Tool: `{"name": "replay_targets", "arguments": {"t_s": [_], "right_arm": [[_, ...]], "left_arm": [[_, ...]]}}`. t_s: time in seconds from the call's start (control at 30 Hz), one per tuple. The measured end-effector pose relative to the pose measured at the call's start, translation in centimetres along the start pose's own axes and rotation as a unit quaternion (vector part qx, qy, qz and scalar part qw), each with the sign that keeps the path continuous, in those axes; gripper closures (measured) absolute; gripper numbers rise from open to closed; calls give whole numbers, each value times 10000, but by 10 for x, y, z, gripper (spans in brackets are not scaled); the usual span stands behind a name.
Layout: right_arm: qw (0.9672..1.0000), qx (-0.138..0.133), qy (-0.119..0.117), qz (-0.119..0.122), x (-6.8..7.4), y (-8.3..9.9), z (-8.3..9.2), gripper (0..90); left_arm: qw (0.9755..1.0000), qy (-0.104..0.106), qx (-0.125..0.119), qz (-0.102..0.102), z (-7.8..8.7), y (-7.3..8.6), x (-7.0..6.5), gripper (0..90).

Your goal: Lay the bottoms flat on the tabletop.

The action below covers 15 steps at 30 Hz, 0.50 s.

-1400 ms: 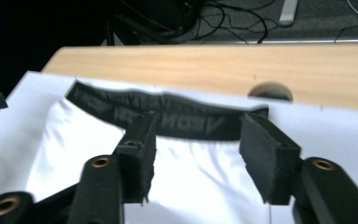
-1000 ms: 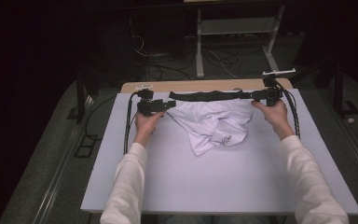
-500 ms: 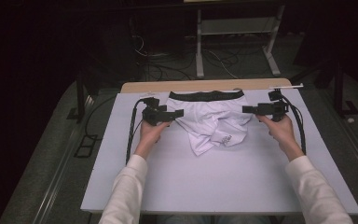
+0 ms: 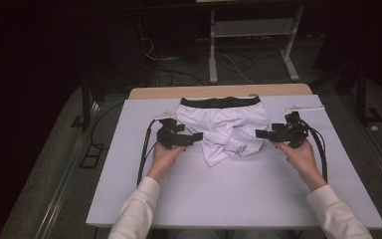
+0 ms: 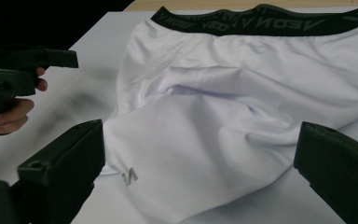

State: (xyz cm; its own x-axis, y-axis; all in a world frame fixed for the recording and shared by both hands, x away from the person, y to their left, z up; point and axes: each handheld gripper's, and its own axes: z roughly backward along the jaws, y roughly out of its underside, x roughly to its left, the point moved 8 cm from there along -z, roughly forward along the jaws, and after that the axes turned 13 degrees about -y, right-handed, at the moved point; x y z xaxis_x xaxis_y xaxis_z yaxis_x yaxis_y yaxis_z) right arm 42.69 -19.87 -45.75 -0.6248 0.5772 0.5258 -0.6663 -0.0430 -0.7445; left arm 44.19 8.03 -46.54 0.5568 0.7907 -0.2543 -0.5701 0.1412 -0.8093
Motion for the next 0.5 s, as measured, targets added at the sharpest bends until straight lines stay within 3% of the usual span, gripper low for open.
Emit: {"name": "replay_targets", "arguments": {"t_s": [0.13,0.2,0.5], "right_arm": [[10000,56,-53,-26,10,10,-1,26],[9999,99,-70,-25,15,15,0,27],[9997,218,-90,-15,23,31,-1,49]], "left_arm": [[9999,96,31,-41,2,7,-10,0],[9997,134,106,-166,2,11,-16,0],[9985,307,267,-368,-1,22,-35,0]]}}
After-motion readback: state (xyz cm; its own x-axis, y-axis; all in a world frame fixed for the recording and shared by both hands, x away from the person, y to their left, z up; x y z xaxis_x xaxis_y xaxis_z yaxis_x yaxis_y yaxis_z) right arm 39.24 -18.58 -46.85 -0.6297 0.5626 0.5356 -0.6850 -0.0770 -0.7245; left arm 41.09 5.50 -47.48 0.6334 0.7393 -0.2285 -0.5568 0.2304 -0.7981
